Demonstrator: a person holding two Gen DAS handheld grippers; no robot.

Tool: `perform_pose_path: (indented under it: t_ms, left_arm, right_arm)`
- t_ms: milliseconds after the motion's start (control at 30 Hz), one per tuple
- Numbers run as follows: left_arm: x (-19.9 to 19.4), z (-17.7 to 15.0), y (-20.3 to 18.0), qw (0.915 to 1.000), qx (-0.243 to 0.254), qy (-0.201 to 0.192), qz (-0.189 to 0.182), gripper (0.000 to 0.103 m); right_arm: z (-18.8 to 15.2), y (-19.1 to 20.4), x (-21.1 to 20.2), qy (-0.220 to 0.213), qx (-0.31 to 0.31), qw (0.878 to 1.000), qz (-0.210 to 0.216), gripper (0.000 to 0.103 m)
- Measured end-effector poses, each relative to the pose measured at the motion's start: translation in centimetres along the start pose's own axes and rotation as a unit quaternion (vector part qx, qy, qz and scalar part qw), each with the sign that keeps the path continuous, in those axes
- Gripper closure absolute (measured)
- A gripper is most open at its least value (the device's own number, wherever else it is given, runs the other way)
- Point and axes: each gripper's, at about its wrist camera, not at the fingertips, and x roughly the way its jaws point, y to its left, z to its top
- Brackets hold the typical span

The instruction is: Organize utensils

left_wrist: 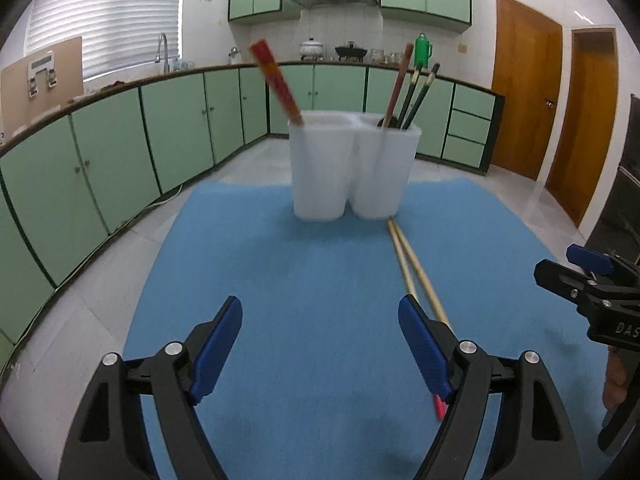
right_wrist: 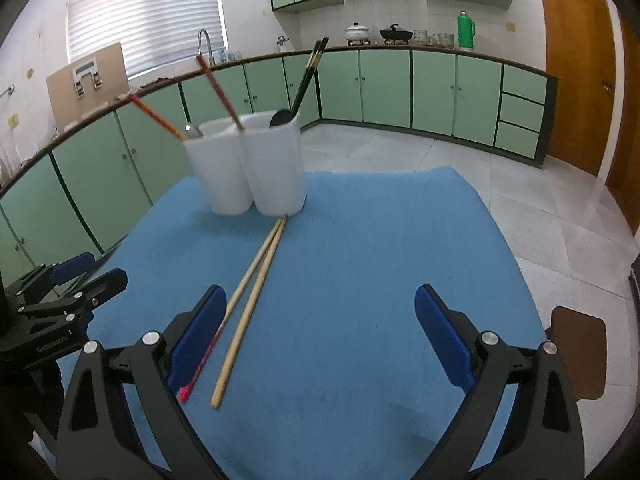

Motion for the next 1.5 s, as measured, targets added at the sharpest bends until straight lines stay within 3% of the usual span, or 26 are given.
perform_pose_path:
  t_ms: [467,533,1000,1167,1267,1400,1500]
  left_arm:
    - [0.2,-4.4,0.2,0.9976,0.013,0.065,0.017,0.024]
    - [0.2,-4.6,0.4,0.9975,0.011,0.068,0.019,0.024]
    - [0.6,-5.0,1.3,0.9965,-0.003,0.080,0.027,0.024]
    - [1.0,-4.9,1.2,0.9961,-0.006,0.085,0.023,0.024]
    - [1.0,-5.0,1.0,0.9960,-0.002,0.087,0.021,0.024]
    - [0.9,-5.0,0.5,0.9961,0.002,0.087,0.016,0.024]
    - [0.8,-5.1,-0.1,0.9962,0.001,0.086,0.009,0.024]
  right_arm:
    - [-4.8,3.3,0.8,0.051,-0.029,0.998,0.005,0.011]
    - [-5.1,3.9,1.0,0.057,-0.037,0.998,0.003,0.023]
    - [-6.0,5.7,3.2,0.111,-0.039,0.993,0.004,0.047]
    - [-6.1,6.3,3.3,0.109,-0.052,0.993,-0.006,0.058]
    - [-6.1,6.9,3.3,0.108,-0.067,0.992,-0.005,0.070]
    - [-6.2,7.2,3.3,0.108,-0.079,0.991,0.008,0.094]
    - [-6.1,6.8,3.1,0.109,-0.068,0.992,0.018,0.094]
